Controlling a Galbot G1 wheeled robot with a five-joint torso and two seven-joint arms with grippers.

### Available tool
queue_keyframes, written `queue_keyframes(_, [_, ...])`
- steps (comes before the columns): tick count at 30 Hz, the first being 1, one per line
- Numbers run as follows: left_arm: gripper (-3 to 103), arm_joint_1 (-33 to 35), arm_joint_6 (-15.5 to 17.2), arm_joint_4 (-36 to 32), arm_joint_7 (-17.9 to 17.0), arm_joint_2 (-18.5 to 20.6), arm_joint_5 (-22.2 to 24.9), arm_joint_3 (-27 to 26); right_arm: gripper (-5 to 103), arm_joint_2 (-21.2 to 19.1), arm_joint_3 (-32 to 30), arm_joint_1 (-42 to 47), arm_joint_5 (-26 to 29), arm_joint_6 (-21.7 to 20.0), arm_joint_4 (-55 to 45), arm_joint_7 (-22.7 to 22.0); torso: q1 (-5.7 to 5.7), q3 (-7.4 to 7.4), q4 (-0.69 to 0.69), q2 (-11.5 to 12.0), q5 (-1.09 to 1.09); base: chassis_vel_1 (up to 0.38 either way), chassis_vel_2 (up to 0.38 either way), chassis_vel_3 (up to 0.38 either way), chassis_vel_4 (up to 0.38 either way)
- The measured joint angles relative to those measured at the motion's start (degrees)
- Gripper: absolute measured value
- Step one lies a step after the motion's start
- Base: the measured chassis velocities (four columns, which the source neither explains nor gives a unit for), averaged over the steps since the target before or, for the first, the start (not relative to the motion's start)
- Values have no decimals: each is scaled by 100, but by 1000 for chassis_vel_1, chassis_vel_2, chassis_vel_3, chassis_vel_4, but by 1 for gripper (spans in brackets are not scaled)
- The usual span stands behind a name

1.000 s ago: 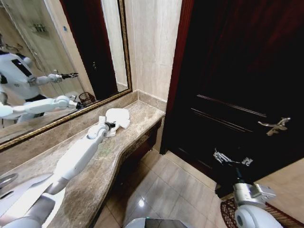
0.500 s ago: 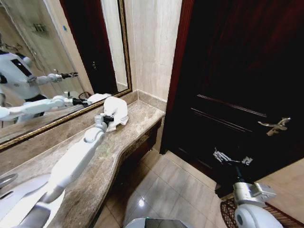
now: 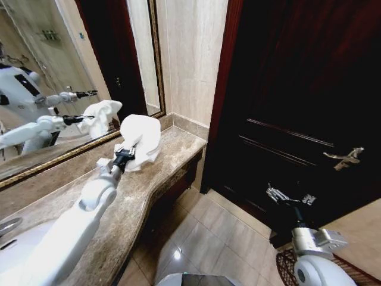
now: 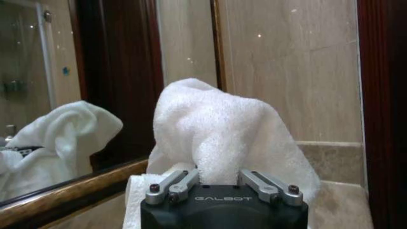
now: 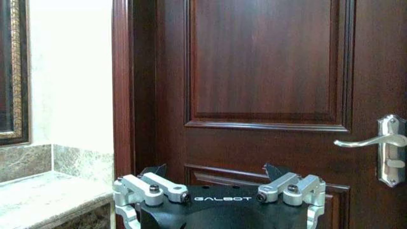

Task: Discard the used towel into the hamper.

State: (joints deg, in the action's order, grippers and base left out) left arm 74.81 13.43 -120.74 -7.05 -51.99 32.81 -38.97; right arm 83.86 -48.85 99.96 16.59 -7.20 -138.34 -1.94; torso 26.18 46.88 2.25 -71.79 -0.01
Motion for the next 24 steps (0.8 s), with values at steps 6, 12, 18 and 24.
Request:
queue_keyframes(6, [14,1756,-395,-1137,431,-1115,-330,-887,100,-56,-5,61,65,-54,-149,5,0,0,0,-1,2,0,0,0,0])
queue_keyframes(12, [14,2415,-927,-1445,492,-1739,-878,-751,100,-53,-90,121,192,-88,-261,12,0,0,0,-1,2,0,0,0,0])
queue_keyframes(18, [14,2616,-1111,-1577,561,-1865,-1099,-712,100,-31,-316,264,275,-244,-365,24,0,0,-2,-1,1,0,0,0,0])
queue_keyframes(24, [14,2578,-1205,-1566,563,-1832,-1121,-712,100,-6,-317,266,309,-259,-396,18,0,1,-1,-1,1,0,0,0,0])
